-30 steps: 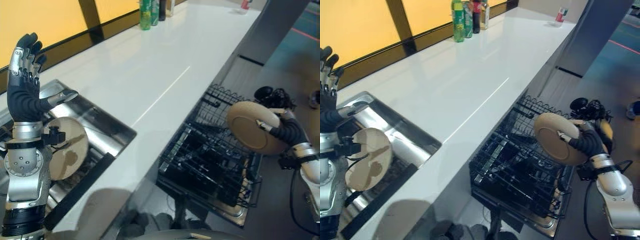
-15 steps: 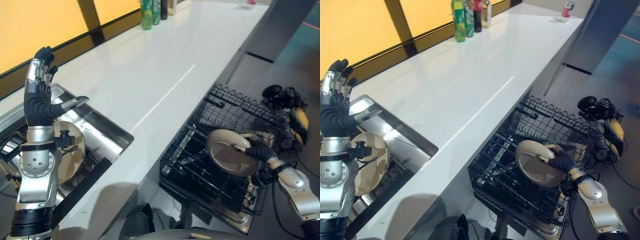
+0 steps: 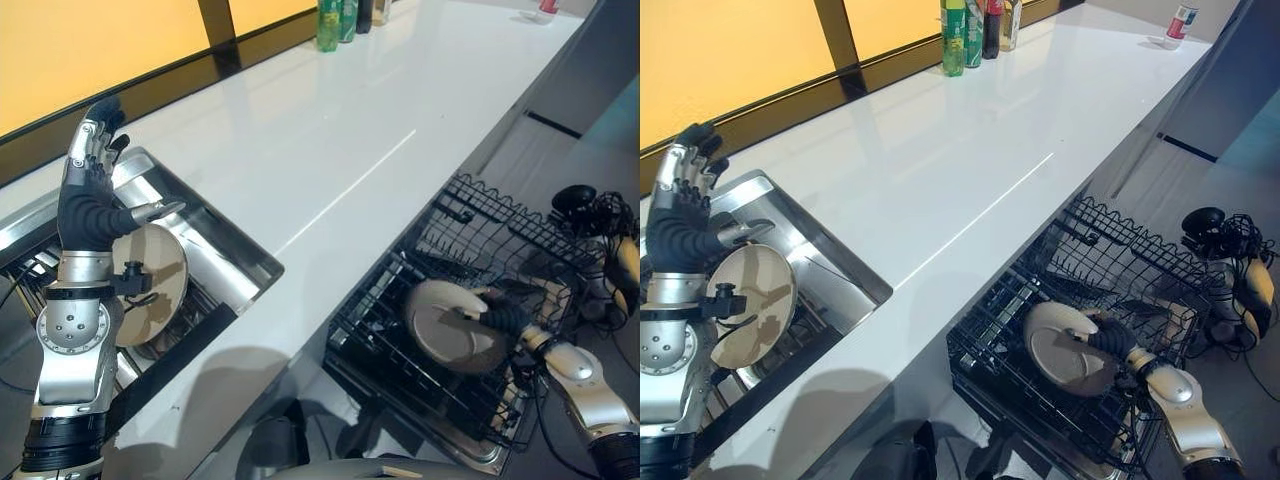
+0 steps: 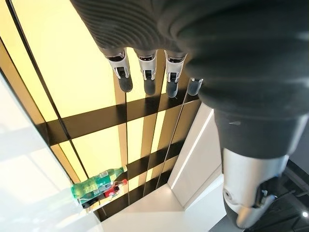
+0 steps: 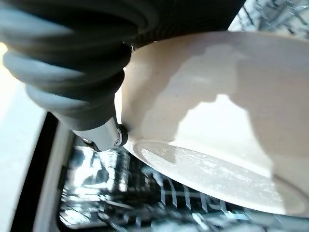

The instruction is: Pick up plates and place into dishwasher.

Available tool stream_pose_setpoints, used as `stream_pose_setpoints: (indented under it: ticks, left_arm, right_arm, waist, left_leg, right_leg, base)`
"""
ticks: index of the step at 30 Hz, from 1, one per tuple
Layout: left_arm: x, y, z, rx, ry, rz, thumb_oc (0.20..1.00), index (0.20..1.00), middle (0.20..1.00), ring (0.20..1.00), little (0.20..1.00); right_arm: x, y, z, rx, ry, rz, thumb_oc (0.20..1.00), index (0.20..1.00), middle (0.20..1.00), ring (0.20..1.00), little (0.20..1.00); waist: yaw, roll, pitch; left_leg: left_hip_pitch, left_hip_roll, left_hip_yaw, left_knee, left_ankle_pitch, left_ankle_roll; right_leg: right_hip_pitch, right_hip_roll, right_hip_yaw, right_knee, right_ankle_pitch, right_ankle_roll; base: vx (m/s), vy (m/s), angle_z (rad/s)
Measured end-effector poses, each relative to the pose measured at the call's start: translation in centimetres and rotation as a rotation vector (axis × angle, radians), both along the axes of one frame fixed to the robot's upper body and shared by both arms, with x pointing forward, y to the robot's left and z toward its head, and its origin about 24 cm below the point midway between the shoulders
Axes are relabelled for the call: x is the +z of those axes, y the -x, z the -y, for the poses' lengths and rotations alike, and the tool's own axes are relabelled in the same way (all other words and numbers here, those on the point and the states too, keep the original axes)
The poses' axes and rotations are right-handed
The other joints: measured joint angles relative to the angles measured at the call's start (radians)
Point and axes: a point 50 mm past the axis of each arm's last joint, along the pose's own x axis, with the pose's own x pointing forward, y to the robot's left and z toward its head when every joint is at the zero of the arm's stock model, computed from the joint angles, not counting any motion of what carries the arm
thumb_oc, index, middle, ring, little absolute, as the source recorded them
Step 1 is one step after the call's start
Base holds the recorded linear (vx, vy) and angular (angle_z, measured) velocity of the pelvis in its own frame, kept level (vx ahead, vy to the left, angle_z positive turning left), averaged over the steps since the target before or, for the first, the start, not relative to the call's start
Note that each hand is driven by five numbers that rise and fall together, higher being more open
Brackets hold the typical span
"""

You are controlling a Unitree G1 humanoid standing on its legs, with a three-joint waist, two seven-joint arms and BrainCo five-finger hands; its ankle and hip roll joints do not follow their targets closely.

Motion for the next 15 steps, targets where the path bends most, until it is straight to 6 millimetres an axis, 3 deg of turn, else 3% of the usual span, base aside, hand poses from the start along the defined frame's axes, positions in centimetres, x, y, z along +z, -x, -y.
stream_pose_setpoints:
  ticks: [10,15]
  left_arm:
    - [0.0,0.0,0.1,-0.016,-0.013,-0.007,1.0,1.0,1.0,1.0,1.0]
    - [-0.2,-0.2,0.1,-0.019,-0.017,-0.029,1.0,1.0,1.0,1.0,1.0]
  right_arm:
    - [-0.6,0.4,-0.4,0.091,-0.045,-0.073,0.2,0.2,0.2,0.2,0.2]
    - [-1.9,1.0,-1.3,0.252,0.097,-0.189,0.2,0.2,0.2,0.2,0.2]
  waist:
    - [0.018,-0.004,0.006]
    - [0.023,-0.004,0.006]
  left_leg:
    - [0.01,0.004,0.0,0.01,-0.002,0.002]
    - [0.018,0.012,-0.001,0.023,-0.008,-0.001]
  right_leg:
    - [0.014,0.0,0.0,-0.002,0.0,0.0]
    - [0.027,0.005,0.0,-0.002,0.001,-0.002]
  base:
    - [0.05,-0.018,0.0]
    - [0.02,-0.008,-0.01]
